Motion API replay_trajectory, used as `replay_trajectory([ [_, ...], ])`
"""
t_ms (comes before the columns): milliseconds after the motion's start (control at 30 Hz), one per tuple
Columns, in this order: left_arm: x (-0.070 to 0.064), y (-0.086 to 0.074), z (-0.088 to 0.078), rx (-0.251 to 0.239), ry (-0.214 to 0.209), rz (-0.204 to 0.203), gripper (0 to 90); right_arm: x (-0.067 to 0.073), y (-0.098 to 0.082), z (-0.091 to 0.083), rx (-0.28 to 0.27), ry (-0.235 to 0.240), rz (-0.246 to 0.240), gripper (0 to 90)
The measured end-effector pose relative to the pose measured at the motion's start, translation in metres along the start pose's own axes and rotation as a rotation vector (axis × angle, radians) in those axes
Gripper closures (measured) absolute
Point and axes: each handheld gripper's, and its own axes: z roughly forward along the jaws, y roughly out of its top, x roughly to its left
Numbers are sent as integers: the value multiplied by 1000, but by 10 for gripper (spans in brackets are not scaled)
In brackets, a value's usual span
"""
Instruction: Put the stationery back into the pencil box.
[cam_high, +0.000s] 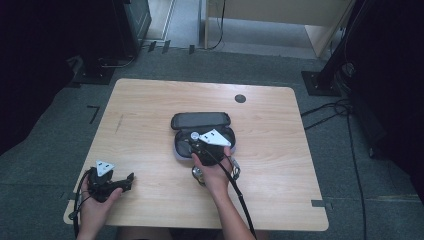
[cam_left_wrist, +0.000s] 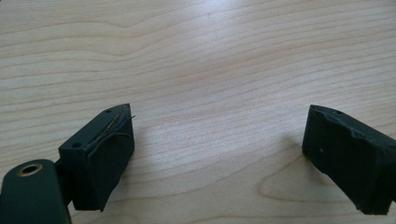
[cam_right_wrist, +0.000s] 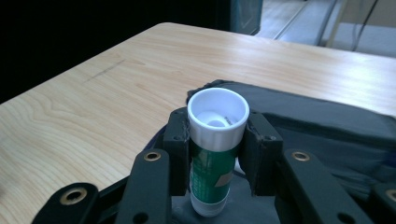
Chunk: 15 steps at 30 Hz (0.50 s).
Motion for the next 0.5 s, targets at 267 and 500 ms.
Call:
replay_trajectory([
  [267,0,0,0,0,-1,0,95,-9,-9,-1,50,14,10,660],
  [500,0,0,0,0,1,1,95,-29,-15,-13,77,25,30,627],
])
